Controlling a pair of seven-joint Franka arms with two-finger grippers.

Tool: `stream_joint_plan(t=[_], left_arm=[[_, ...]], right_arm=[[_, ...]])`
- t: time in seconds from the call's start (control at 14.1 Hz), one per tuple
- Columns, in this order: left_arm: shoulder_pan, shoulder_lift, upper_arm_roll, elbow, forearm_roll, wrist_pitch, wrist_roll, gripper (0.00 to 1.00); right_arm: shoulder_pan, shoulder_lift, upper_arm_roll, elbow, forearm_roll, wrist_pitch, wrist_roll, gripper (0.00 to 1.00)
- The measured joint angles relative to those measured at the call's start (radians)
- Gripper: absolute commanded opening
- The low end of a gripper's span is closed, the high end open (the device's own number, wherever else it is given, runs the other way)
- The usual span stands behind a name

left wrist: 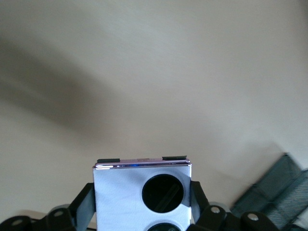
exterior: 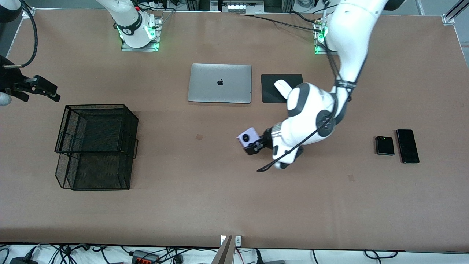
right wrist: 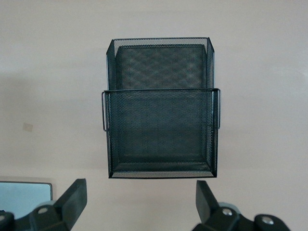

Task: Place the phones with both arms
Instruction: 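Lower the white flip phone onto the table in front of the laptop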

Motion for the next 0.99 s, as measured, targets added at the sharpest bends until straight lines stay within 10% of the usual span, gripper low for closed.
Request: stream_joint_plan(t=[0.49, 0.99], left_arm=[[-0.316, 0.221, 0.229, 0.211, -0.117, 0.363, -0.134, 0.23], [-0.482, 0.324, 0.388, 0.238, -0.079, 0.403, 0.029, 0.23]], right_arm=[[-0.001, 0.003, 0.000, -0.008, 0.000, -0.001, 0.000, 1.00], [-0.004, 0.025, -0.001, -0.008, 0.000, 0.008, 0.000, 1.00]])
